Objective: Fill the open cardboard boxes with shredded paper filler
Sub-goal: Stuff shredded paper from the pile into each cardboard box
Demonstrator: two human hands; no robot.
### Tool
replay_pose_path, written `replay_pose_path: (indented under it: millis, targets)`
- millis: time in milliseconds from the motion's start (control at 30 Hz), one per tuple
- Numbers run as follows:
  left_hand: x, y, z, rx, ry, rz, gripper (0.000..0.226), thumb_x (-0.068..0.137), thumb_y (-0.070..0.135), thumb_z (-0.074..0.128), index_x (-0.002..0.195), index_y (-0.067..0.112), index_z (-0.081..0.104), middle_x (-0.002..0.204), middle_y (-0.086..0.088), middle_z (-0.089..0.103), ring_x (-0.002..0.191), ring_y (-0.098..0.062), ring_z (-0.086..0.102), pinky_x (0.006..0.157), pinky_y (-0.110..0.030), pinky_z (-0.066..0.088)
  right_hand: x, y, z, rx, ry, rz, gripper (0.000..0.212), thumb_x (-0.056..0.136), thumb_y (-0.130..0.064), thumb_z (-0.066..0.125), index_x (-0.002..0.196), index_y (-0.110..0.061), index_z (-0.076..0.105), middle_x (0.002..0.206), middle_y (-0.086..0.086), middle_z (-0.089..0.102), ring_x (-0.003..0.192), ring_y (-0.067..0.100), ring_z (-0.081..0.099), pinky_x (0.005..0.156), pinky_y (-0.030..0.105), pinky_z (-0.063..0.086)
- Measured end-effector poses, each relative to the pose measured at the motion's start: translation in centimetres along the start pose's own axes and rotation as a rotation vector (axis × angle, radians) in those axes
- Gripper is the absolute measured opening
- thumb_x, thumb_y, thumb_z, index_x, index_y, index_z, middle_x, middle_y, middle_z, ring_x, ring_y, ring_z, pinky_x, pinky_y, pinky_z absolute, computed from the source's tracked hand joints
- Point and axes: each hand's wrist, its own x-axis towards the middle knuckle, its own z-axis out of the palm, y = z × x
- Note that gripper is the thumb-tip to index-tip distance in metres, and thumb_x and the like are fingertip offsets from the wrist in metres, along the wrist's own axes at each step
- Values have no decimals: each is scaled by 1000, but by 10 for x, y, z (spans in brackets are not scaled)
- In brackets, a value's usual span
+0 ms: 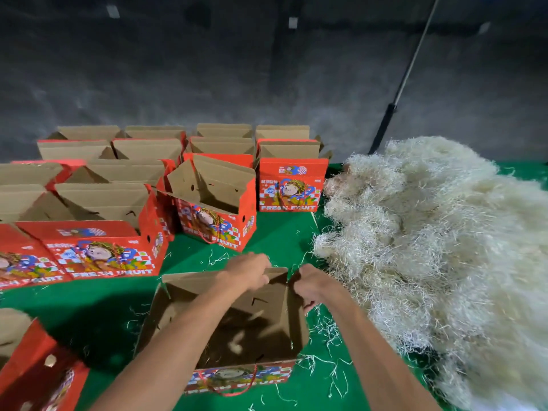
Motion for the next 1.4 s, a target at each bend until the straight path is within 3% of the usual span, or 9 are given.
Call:
replay_pose_path:
  millis: [267,433,567,800,933,1000,1233,1333,1400]
  targets:
    - [39,36,-13,-55,-150,129,9,92,18,64,92,27,68,104,-1,68,85,-16,62,74,-30,48,3,16,-17,170,-128,49,21,97,-6,53,114,4,58,111,26,69,93,38,73,79,48,62]
    - [76,85,-12,-222,28,237,7,95,27,63,94,32,67,99,7,68,57,-6,55,52,-24,41,14,42,-71,165,139,-65,15,98,-13,56,108,-5,64,104,16,71,83,24,69,82,47,60]
    - [114,128,2,-288,30,270,10,93,31,65,88,39,60,93,12,66,57,-1,56,46,-19,39,19,76,-122,61,405,-99,21,93,-15,63,114,-12,62,99,4,70,79,13,65,60,21,52]
    - [181,206,46,-248,0,279,37,92,38,61,127,35,49,127,10,55,100,-10,61,87,-38,54,43,153,-193,-367,669,-90,77,85,-40,72,149,-25,32,149,1,39,133,24,44,110,42,42]
    - [222,234,67,-230,99,148,67,91,23,65,143,35,26,154,0,29,121,-17,52,62,-22,54,78,181,-215,-366,642,-114,86,84,-40,71,153,-21,23,152,-4,35,141,21,35,118,39,29]
    - [246,235,72,-300,135,60,82,88,14,67,151,32,17,160,-3,18,137,-29,41,73,-30,59,98,185,-219,-360,616,-148,85,87,-38,69,155,-19,21,155,-3,31,143,21,32,116,36,28]
    - [316,201,85,-418,480,-92,46,96,19,58,140,21,46,132,-1,57,116,-14,52,96,-29,48,159,184,-212,-470,568,-209,66,99,-40,51,155,-20,22,163,0,22,150,23,19,117,47,0]
    - [339,176,95,-441,307,-240,68,91,7,60,149,32,36,150,-2,43,130,-25,46,101,-40,48,184,182,-205,-505,457,-263,79,95,-57,53,156,-23,18,165,0,17,151,25,17,124,52,13]
    - [346,173,100,-702,101,-332,69,95,9,56,152,36,29,154,-8,38,116,-31,58,72,-31,57,201,184,-199,-539,381,-274,93,87,-65,58,157,-26,12,166,0,9,152,26,13,124,53,10]
